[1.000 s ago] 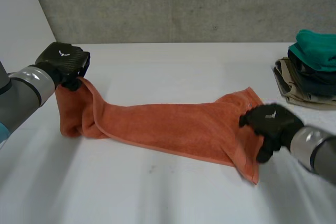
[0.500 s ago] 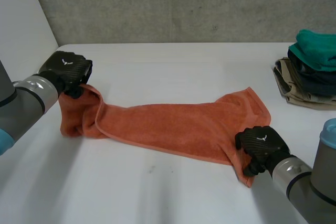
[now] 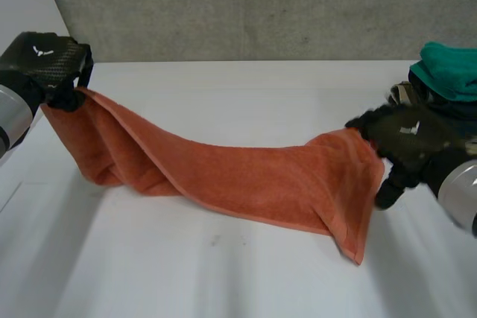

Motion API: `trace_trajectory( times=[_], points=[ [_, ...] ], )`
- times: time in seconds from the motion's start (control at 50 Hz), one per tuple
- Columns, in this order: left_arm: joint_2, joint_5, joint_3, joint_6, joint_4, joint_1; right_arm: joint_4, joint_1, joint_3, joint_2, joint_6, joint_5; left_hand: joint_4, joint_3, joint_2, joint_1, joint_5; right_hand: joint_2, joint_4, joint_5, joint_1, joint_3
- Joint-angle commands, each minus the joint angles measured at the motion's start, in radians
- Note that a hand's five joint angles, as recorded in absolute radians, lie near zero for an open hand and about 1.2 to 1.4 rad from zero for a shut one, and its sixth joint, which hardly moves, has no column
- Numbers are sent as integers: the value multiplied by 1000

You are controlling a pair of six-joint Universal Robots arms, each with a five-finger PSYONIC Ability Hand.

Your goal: Fold the laundry.

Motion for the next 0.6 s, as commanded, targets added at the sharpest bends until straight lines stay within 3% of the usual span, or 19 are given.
trace_trajectory(
  times=[0.02, 0.2, 0.46, 0.54, 0.56, 0.58, 0.6],
  points=[
    [-28, 1, -40, -4, 13, -10, -241, 13, 188, 96, 275, 57, 195, 203, 198, 243, 243, -30, -40, -22, -42, -37],
    [-56, -1, -40, -4, 43, -10, -381, 110, 208, 304, 317, 220, 195, 203, 198, 243, 243, 93, 82, 101, 81, 86],
    [-67, 1, -65, -3, 59, -12, -458, 121, 176, 399, 328, 229, 195, 203, 198, 243, 243, 278, 267, 286, 266, 271],
    [-67, 1, -72, -3, 63, -12, -487, 113, 172, 412, 326, 229, 195, 203, 198, 243, 243, 606, 596, 614, 594, 599],
    [-67, 1, -74, -3, 65, -12, -507, 110, 172, 412, 326, 229, 195, 203, 198, 243, 243, 965, 954, 973, 953, 957],
    [-67, 1, -75, -3, 66, -10, -518, 109, 173, 412, 325, 229, 195, 203, 198, 243, 243, 1159, 1149, 1167, 1147, 1152],
    [-67, 1, -75, -3, 66, -10, -530, 107, 173, 413, 325, 227, 195, 203, 198, 243, 243, 1161, 1150, 1169, 1149, 1154]
  ],
)
